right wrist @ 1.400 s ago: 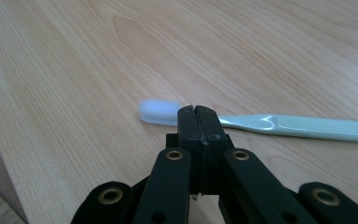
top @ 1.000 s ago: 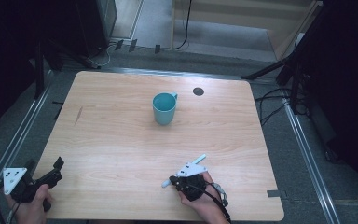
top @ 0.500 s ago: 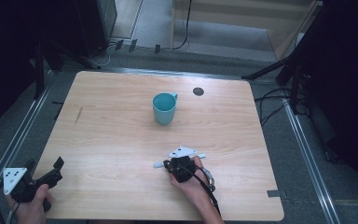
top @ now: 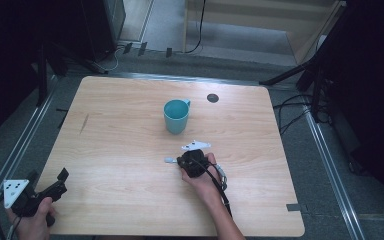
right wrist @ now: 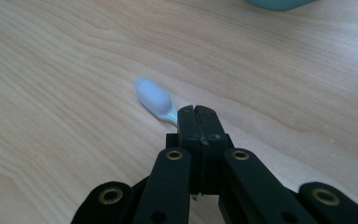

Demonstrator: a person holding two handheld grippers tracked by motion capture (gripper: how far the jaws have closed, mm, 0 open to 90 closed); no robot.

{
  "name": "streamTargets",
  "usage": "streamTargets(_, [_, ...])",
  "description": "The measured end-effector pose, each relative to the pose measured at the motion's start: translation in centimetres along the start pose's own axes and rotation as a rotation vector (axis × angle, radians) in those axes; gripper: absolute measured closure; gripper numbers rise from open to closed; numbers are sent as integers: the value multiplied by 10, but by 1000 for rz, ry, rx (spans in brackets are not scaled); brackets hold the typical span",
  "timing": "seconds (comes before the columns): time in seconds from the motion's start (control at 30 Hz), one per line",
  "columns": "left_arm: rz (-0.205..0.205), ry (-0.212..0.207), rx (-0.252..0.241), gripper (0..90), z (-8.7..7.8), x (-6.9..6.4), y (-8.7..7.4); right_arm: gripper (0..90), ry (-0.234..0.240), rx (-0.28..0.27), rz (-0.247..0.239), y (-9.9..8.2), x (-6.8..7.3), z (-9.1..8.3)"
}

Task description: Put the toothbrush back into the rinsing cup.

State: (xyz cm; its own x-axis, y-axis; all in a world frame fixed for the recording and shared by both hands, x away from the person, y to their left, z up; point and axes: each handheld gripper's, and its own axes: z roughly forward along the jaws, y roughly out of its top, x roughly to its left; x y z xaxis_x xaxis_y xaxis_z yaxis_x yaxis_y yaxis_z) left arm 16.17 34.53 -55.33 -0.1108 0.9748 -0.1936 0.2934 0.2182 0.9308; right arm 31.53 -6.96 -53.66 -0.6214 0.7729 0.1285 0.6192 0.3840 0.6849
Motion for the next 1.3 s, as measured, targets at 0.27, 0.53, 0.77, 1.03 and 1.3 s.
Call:
streamTargets(0.27, [1, -2, 0, 64, 0, 0, 0, 900, -24, -56, 33, 14, -15, -15])
streamTargets(0.53, [0, -2, 1, 64, 0, 0, 0, 900, -139, -47, 69, 4, -67, -48])
streamTargets(0.77, [2, -1, 2, 64, 0, -1, 0, 900, -168, -14, 89, -22, -88, -58])
streamTargets(1.03, [5, -1, 1, 64, 0, -1, 0, 900, -142, 3, 64, -41, -83, -58])
streamTargets(1.3, [3, 1, 2, 64, 0, -1, 0, 900, -127, 6, 43, -53, -71, -63])
